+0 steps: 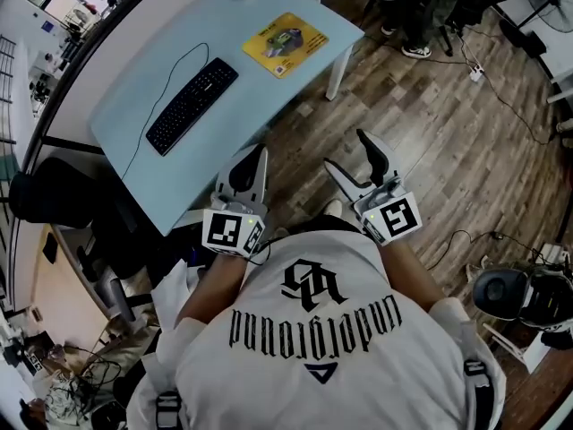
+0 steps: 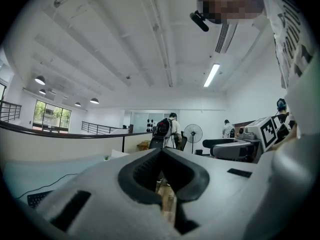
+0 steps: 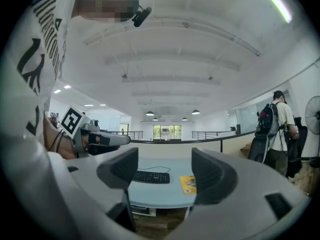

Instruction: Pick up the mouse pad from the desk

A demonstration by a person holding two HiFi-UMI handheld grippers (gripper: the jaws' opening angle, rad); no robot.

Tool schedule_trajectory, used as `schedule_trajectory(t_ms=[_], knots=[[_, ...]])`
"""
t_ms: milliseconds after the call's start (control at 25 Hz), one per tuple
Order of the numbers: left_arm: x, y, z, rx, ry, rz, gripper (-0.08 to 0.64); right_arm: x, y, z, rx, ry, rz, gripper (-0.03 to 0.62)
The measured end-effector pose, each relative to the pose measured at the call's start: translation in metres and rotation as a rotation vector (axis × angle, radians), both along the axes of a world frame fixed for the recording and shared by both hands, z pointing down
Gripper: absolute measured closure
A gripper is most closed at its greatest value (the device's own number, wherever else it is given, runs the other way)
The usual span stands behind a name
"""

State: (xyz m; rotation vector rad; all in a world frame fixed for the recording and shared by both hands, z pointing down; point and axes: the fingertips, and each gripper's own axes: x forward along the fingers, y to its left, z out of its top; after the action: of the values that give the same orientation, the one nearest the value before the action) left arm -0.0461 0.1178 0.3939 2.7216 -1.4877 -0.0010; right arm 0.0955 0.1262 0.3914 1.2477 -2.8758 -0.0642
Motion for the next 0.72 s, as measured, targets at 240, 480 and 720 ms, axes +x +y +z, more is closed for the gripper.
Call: schedule_trajectory(t_ms=[240, 480, 720], knots=[[0.061, -0.028, 0.002, 0.004, -0.015, 0.009, 0.552, 0.060, -0.021, 0.005, -0.010, -0.004, -0.006, 0.266], [0.110, -0.041, 0.006, -0.012, -0.009, 0.031, 0.552, 0.111, -0.033, 0.011, -0.017, -0.019, 0.013, 0.265], [0.133, -0.056, 0.009, -0.012, -0.020, 0.051, 0.552, 0.134, -0.046, 0.015, -0.029, -0.039, 0.044, 0.265]])
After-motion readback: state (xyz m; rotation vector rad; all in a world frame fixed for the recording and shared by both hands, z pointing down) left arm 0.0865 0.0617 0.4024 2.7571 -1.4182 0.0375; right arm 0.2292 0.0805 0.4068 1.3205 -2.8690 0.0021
